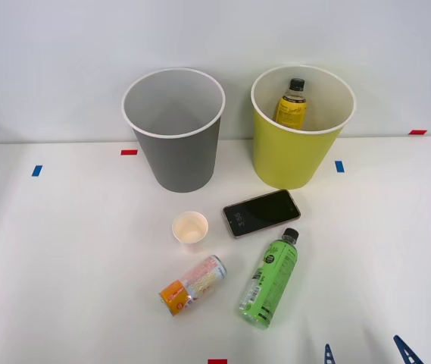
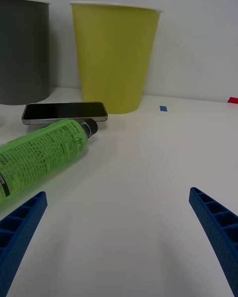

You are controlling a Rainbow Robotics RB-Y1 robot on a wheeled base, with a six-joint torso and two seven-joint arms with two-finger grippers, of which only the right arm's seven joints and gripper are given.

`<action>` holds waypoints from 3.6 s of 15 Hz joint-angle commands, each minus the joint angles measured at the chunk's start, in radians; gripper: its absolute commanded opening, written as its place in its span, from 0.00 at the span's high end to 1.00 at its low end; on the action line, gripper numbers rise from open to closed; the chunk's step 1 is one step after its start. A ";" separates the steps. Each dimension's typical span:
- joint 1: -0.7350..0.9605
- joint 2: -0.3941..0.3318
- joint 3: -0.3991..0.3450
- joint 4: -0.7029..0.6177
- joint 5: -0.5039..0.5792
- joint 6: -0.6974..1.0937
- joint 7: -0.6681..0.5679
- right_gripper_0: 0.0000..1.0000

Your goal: Put cans in the gray bin, plastic bottles in the light green bin

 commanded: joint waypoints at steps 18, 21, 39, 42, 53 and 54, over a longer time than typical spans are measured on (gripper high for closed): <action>0.000 0.000 0.000 0.000 0.000 0.000 0.000 0.00; 0.000 0.000 0.000 0.000 0.000 0.000 0.000 0.00; 0.000 0.000 0.000 0.000 0.000 0.000 0.000 0.00; 0.000 0.000 0.000 0.000 0.000 0.000 0.000 0.00; -0.054 -0.071 -0.118 -0.324 -0.109 0.558 0.000 0.00; -0.071 -0.078 -0.140 -0.368 -0.141 0.640 -0.002 0.00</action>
